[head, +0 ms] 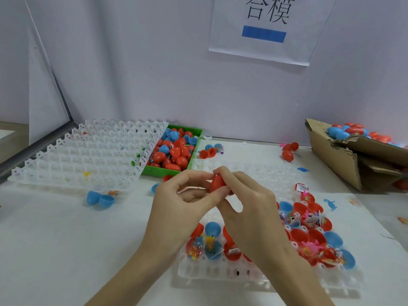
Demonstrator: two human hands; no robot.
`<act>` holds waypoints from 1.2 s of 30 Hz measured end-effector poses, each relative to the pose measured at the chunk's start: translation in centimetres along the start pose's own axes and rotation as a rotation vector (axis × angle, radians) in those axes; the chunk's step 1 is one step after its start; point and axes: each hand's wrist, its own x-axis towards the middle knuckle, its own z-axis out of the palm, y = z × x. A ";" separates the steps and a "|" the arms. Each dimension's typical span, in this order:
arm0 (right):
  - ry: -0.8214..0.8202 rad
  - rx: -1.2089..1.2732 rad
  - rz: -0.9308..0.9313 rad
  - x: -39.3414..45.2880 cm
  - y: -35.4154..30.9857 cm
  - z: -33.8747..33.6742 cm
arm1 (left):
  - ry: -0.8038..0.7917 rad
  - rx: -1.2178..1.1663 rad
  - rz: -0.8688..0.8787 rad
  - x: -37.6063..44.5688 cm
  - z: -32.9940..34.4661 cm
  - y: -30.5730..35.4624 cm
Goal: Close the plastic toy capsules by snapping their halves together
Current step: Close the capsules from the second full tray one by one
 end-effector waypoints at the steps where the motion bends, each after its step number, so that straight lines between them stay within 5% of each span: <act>1: 0.000 -0.016 -0.010 0.0 0.0 0.1 | 0.005 0.015 0.006 0.0 0.0 0.0; 5: 0.085 -0.044 -0.041 0.1 -0.2 0.1 | 0.001 -0.012 -0.017 0.2 -0.2 -0.1; 10: 0.130 0.151 -0.086 0.3 -0.1 -0.2 | -0.205 -0.424 -0.243 1.1 -1.1 0.4; 15: 0.151 0.166 -0.136 0.2 0.1 -0.3 | -0.309 -0.565 -0.378 1.6 -1.6 0.4; 23: 0.128 0.069 -0.131 0.0 0.3 -0.5 | -0.305 -0.432 -0.369 1.4 -1.5 0.5; 29: 0.053 0.060 -0.106 0.3 0.7 -0.2 | -0.067 0.056 -0.073 0.0 0.0 0.8; 32: 0.049 0.012 -0.114 0.2 1.0 0.0 | -0.063 0.012 -0.089 -0.1 0.2 0.5; 36: 0.062 0.057 -0.141 0.2 0.9 0.0 | -0.251 -0.169 -0.223 0.5 -0.8 0.5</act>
